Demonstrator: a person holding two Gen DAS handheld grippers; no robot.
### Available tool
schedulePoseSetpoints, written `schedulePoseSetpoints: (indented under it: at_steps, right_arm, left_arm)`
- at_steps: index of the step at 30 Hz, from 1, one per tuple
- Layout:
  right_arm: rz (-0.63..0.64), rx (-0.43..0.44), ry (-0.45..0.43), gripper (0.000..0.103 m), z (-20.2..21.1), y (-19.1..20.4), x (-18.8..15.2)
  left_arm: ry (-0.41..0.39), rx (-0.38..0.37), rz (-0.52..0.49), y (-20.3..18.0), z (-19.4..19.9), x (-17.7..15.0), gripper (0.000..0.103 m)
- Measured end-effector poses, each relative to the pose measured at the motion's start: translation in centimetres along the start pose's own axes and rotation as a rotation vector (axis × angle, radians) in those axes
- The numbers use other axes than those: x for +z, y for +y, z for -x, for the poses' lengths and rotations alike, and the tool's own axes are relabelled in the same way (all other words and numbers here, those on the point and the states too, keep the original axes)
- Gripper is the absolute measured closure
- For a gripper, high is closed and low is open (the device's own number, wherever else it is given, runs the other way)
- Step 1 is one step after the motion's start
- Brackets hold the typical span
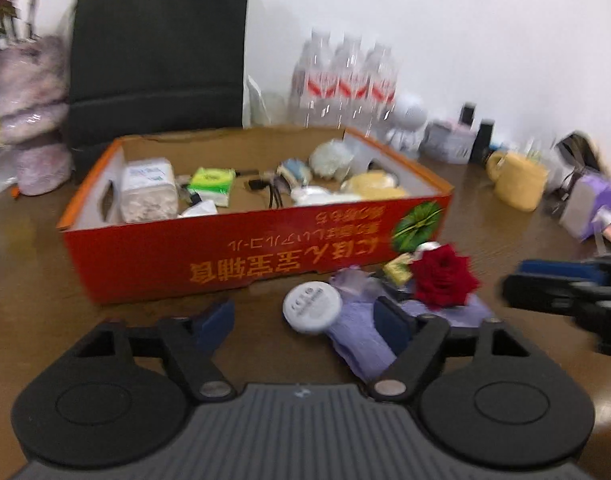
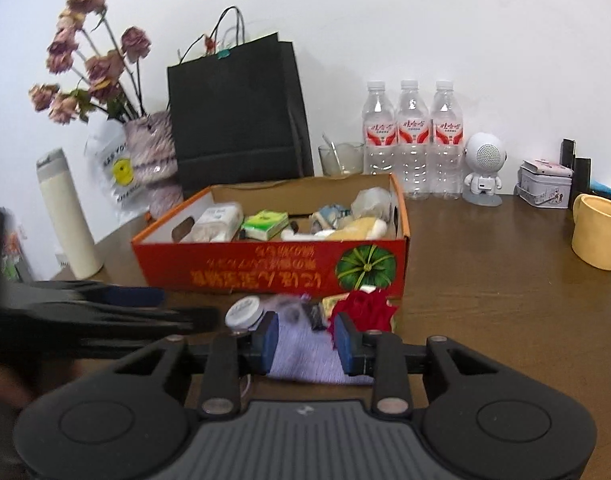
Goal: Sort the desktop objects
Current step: 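Grasp the white charger puck with the left tool while the right tool grasps the lavender pouch, then lift the charger puck and the small clear packet off the pouch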
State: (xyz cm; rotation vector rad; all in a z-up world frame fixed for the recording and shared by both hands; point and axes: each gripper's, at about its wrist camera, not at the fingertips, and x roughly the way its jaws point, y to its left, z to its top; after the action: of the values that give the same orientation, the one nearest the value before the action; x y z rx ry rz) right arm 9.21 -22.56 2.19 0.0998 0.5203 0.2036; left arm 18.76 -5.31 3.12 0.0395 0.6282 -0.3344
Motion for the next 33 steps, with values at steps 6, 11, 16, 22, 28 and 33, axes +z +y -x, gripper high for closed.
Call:
schedulePoseSetpoints:
  at_steps: [6,11,16,22,28,33]
  right_arm:
    - [0.031,0.008,0.002,0.072,-1.1,-0.9,0.5]
    - [0.027,0.019,0.028,0.072,-3.4,-1.1,1.2]
    - [0.032,0.06,0.082,0.072,-6.2,-0.2,1.7]
    - [0.067,0.076,0.155,0.07,-10.2,2.4,2.4]
    - [0.063,-0.027,0.212,0.056,-14.1,3.9,2.7]
    - [0.13,-0.077,0.181,0.067,-14.7,5.7,1.9]
  left_arm:
    - [0.056,-0.085,0.067,1.6,-3.8,0.6,0.045]
    - [0.062,-0.085,0.037,1.0,-4.3,0.6,0.063]
    - [0.012,-0.065,0.106,2.6,-1.2,0.1,0.063]
    - [-0.069,-0.001,0.229,6.1,4.1,-1.4,0.063]
    - [-0.132,0.001,0.297,8.3,6.5,-1.7,0.063]
    - [-0.125,-0.039,0.32,8.8,6.6,-2.2,0.062]
